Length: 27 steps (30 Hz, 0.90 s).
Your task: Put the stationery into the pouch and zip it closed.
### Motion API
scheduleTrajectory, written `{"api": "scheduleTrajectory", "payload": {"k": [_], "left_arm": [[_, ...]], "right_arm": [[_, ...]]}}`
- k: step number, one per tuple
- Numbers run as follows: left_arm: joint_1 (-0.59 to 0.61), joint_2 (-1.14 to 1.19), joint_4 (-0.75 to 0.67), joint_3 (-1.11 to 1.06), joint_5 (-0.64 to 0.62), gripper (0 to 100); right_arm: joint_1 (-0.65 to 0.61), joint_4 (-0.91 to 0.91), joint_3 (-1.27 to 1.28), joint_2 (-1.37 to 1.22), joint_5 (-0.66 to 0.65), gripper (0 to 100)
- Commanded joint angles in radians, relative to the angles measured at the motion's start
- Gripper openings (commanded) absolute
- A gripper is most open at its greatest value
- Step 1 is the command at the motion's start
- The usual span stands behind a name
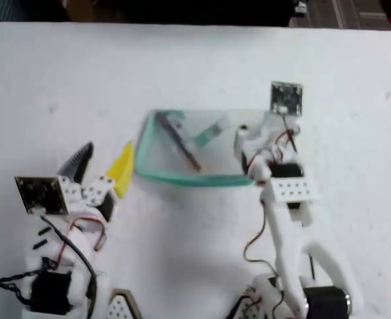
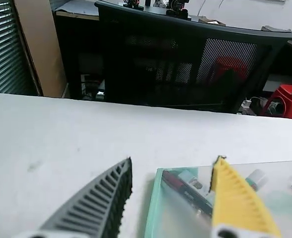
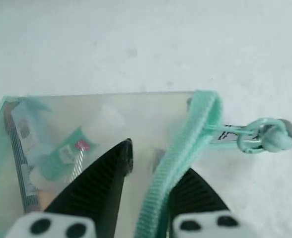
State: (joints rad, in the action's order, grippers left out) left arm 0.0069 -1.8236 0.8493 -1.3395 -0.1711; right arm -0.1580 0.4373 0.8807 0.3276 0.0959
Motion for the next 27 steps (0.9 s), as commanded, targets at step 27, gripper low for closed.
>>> {"api": "scheduleTrajectory", "payload": {"k": [27], "left_arm": [[-0.085,0.027,0.118,0.236,0.304,2]], "right_arm": [[0.119,0.38,-0.164,0.208,-0.084,1.7]]}}
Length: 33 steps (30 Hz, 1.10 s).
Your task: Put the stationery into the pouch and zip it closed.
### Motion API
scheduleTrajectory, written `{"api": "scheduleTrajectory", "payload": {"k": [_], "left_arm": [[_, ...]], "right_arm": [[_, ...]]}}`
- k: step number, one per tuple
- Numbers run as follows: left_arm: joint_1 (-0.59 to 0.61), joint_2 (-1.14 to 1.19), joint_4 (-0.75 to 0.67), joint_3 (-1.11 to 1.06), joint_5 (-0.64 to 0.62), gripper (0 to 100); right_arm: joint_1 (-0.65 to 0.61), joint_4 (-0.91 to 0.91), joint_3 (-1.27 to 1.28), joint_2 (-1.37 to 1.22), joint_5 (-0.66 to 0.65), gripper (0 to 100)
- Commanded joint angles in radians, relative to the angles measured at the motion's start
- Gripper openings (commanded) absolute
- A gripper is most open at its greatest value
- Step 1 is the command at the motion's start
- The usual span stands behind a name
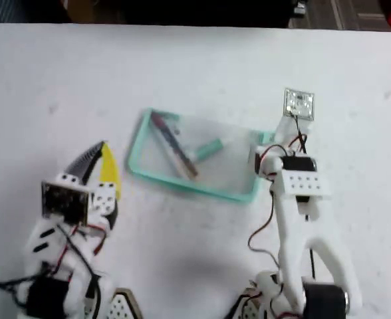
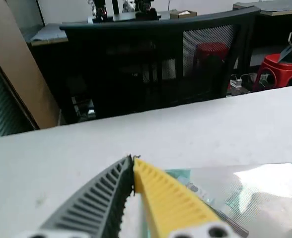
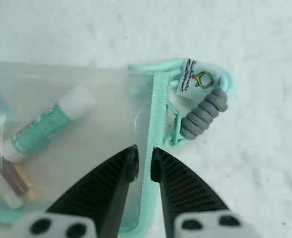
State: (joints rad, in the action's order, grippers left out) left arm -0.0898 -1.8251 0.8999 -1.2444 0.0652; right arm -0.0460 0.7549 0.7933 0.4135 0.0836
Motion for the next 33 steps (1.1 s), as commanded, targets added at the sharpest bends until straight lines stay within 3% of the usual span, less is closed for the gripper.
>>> {"api": "scheduleTrajectory", "payload": {"k": [1,9,13,20,29,33], "left_arm": [[0.013,0.061,0.095,0.184,0.092,2],[0.232,0.568,0.298,0.618,0.135,2],[0.286,0.661,0.434,0.804,0.135,2],[0.285,0.591,0.594,0.976,0.135,2],[0.283,0.222,0.603,0.976,0.133,2],[0.283,0.065,0.601,0.976,0.138,2]], "right_arm": [[0.008,0.101,-0.109,0.16,-0.101,1.3],[0.005,0.476,-0.44,0.372,-0.19,1.7],[0.005,0.604,-0.569,0.467,-0.19,1.7],[0.002,0.748,-0.664,0.679,-0.19,1.7],[-0.234,0.819,-0.661,1.012,-0.183,1.7],[-0.248,0.823,-0.66,1.158,-0.183,1.7]]}}
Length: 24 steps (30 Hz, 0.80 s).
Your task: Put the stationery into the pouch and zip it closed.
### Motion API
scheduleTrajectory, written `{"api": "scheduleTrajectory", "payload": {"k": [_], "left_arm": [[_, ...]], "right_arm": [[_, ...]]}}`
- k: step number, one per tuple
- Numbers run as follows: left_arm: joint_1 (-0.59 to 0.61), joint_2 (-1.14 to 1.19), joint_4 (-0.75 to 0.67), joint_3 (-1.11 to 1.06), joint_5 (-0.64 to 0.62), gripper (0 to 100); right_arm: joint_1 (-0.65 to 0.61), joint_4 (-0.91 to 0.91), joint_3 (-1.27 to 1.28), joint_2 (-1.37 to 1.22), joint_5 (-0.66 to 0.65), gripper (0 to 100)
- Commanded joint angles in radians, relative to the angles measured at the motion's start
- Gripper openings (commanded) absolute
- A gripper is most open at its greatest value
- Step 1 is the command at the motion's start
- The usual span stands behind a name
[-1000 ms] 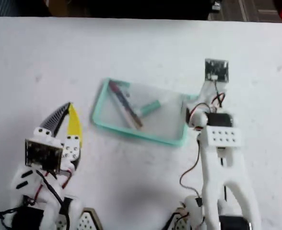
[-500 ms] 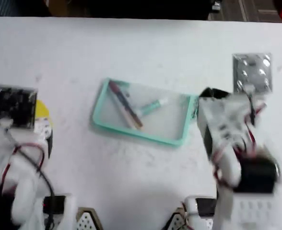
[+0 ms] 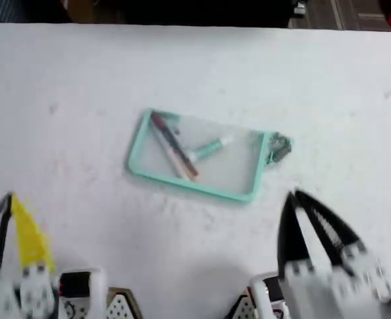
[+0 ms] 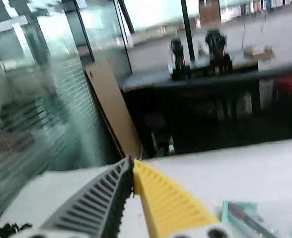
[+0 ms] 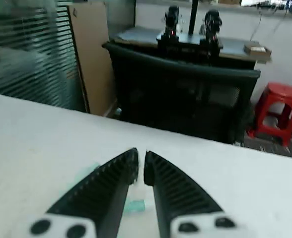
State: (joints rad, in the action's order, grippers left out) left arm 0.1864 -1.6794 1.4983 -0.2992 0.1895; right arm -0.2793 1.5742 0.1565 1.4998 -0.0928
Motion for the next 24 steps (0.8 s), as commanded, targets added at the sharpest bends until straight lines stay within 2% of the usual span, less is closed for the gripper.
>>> {"api": "scheduleTrajectory", "payload": {"k": [1,7,11,16,24], "left_arm": [[0.007,-0.116,0.003,0.031,0.014,2],[0.008,-0.15,0.051,0.008,0.015,2],[0.008,-0.15,0.055,-0.074,0.014,2],[0.008,-0.15,0.054,-0.212,0.011,2],[0.012,-0.15,0.005,-0.531,0.011,2]], "right_arm": [[-0.015,0.004,-0.023,0.107,-0.006,1.7],[-0.013,0.007,0.06,0.314,-0.012,1.7],[-0.013,0.091,0.14,0.295,-0.012,1.8],[-0.013,0.093,0.222,0.306,-0.012,2.0],[-0.015,-0.071,0.442,0.306,-0.014,12.1]]}}
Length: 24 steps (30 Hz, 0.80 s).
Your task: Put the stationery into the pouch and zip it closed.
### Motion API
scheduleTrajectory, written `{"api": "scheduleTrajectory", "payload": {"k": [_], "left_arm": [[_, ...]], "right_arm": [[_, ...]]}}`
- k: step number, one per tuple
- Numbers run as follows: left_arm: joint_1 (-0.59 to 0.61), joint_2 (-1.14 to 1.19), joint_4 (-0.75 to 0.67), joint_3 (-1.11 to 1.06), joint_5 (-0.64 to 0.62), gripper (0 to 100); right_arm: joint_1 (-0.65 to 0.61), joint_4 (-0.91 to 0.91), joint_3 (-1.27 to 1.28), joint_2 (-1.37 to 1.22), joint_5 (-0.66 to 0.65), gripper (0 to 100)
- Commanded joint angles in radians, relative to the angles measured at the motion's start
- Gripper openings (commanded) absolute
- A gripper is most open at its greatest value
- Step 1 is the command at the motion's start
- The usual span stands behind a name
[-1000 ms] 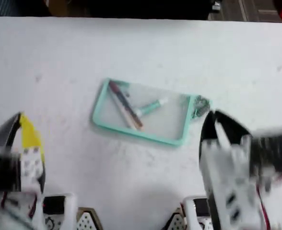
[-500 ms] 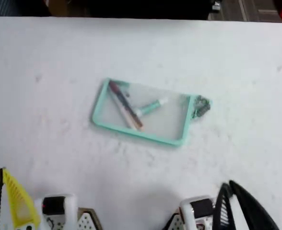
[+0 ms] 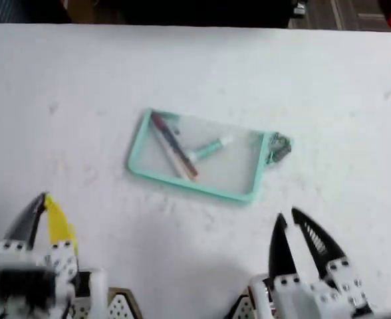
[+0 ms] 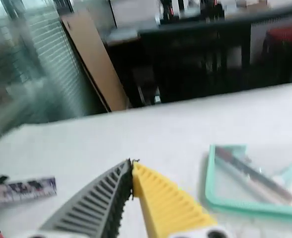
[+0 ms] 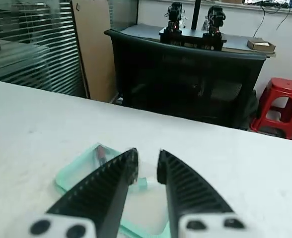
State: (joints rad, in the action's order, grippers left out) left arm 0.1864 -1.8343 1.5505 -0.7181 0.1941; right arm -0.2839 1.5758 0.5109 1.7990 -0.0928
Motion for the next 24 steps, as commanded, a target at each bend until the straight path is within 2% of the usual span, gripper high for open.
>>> {"api": "scheduleTrajectory", "payload": {"k": [1,6,11,16,20,24], "left_arm": [[0.013,0.005,-0.068,-0.15,0.008,2],[0.01,0.005,-0.149,-0.322,0.006,2],[0.008,0.005,-0.285,-0.509,0.006,2],[0.007,0.005,-0.494,-0.726,0.008,2],[0.004,0.005,-0.621,-0.855,0.006,2],[-0.074,0.013,-0.694,-0.979,0.006,2]], "right_arm": [[-0.01,-0.104,0.14,0.007,-0.014,14.2],[0.015,-0.263,0.437,0.007,-0.014,23.7],[0.2,-0.466,0.677,0.007,-0.006,26.5],[0.343,-0.7,0.916,0.007,-0.005,26.5],[0.364,-0.799,1.069,0.007,-0.005,26.5],[0.348,-0.848,1.183,0.005,-0.005,26.5]]}}
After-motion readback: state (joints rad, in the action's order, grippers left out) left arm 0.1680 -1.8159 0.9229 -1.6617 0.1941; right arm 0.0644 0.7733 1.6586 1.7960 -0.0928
